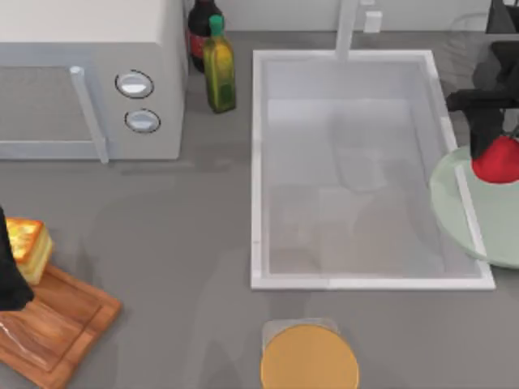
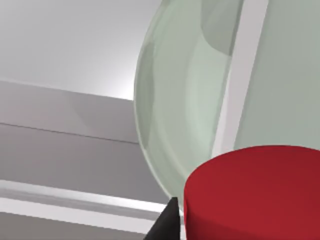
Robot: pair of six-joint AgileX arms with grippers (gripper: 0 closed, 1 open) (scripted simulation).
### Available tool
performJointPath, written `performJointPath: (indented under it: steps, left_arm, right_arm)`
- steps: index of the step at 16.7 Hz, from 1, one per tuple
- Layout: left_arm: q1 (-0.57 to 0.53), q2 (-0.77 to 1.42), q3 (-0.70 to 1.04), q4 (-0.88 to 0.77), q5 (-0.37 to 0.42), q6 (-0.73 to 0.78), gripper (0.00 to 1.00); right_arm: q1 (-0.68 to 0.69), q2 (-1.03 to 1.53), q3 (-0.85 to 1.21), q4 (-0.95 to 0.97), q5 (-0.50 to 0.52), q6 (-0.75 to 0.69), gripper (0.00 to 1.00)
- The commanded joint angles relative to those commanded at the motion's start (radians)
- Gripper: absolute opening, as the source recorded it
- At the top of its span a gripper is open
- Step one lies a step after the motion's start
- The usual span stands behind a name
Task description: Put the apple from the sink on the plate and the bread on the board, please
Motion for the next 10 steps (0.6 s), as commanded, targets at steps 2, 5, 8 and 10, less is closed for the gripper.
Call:
performJointPath:
  steps: [2,5,8,10]
  left_arm:
    - [0.000,0.000,0.000,0.000,0.000,0.000,1.00]
    - [0.000,0.000,0.000,0.000,0.000,0.000,1.00]
    - [0.000,0.000,0.000,0.000,0.000,0.000,1.00]
    - [0.000,0.000,0.000,0.000,0.000,0.000,1.00]
  right_arm:
    - [0.000,0.000,0.000,0.000,0.000,0.000,0.45]
    - [0.000,0.000,0.000,0.000,0.000,0.000,0.68]
    - [0.000,0.000,0.000,0.000,0.000,0.000,0.90]
    - [0.000,0.000,0.000,0.000,0.000,0.000,1.00]
